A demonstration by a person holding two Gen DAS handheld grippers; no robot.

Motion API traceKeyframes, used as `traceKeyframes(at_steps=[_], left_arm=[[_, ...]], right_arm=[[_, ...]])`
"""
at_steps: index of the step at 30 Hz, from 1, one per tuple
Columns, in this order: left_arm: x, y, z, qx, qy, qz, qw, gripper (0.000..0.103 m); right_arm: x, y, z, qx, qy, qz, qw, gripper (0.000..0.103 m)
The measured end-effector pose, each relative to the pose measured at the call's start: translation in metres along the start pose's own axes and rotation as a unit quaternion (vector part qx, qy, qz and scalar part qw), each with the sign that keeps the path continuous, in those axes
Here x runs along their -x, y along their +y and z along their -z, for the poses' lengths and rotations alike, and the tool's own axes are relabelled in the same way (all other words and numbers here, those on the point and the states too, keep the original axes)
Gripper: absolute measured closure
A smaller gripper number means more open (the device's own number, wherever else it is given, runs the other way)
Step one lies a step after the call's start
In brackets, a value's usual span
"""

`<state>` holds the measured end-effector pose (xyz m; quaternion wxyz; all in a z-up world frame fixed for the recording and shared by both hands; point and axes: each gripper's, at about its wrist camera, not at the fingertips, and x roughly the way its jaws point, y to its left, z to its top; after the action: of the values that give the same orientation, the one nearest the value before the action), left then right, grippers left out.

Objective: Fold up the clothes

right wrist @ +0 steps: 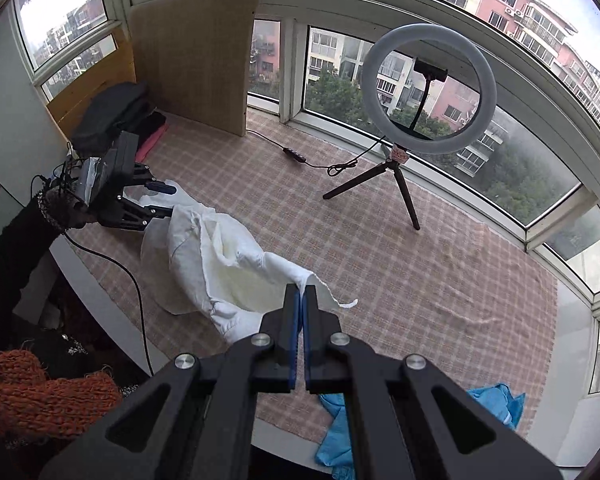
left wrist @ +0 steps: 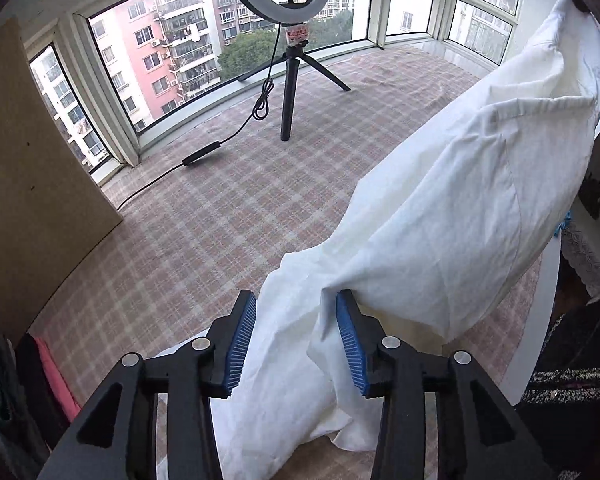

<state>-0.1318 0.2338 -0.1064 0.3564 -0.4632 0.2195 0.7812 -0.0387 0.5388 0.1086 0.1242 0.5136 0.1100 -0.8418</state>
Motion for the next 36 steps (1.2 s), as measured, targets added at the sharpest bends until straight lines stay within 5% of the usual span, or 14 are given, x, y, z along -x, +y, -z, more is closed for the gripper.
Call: traceKeyframes(at_steps=[8, 12, 15, 18, 21, 26, 31, 36], left_arm=[[-0.045, -0.003, -0.012, -0.020, 0.082, 0.128, 0.9882, 0.055], [-0.044, -0.014, -0.003, -0.011, 0.083, 0.165, 0.9827, 0.061], [-0.034, -0.021, 0.006, -0.005, 0.073, 0.163, 0.9839, 0.076], [-0.011, -0.028, 0.016, -0.007, 0.045, 0.147, 0.9880, 0.079], [0.011, -0.036, 0.029, -0.004, 0.015, 0.137, 0.9904, 0.101], [0.036, -0.045, 0.052, 0.009, -0.006, 0.144, 0.9895, 0.102], [0.066, -0.019, 0.045, 0.073, -0.035, 0.075, 0.9938, 0.102], [0.158, 0.025, 0.005, 0.092, -0.123, -0.065, 0.9859, 0.102]], right_arm=[[-0.004, -0.006, 0.018, -0.029, 0.007, 0.001, 1.000, 0.102], [-0.007, -0.012, 0.022, -0.046, 0.009, 0.002, 0.999, 0.101], [-0.009, -0.016, 0.026, -0.059, 0.011, 0.002, 0.998, 0.101], [-0.011, -0.020, 0.027, -0.069, 0.012, 0.001, 0.998, 0.101], [-0.013, -0.025, 0.024, -0.080, 0.011, 0.006, 0.997, 0.101], [-0.010, -0.037, 0.013, -0.104, -0.005, 0.010, 0.994, 0.101], [0.014, -0.039, -0.020, -0.118, -0.062, 0.039, 0.990, 0.102], [0.080, -0.026, -0.096, -0.111, -0.161, 0.069, 0.978, 0.102]])
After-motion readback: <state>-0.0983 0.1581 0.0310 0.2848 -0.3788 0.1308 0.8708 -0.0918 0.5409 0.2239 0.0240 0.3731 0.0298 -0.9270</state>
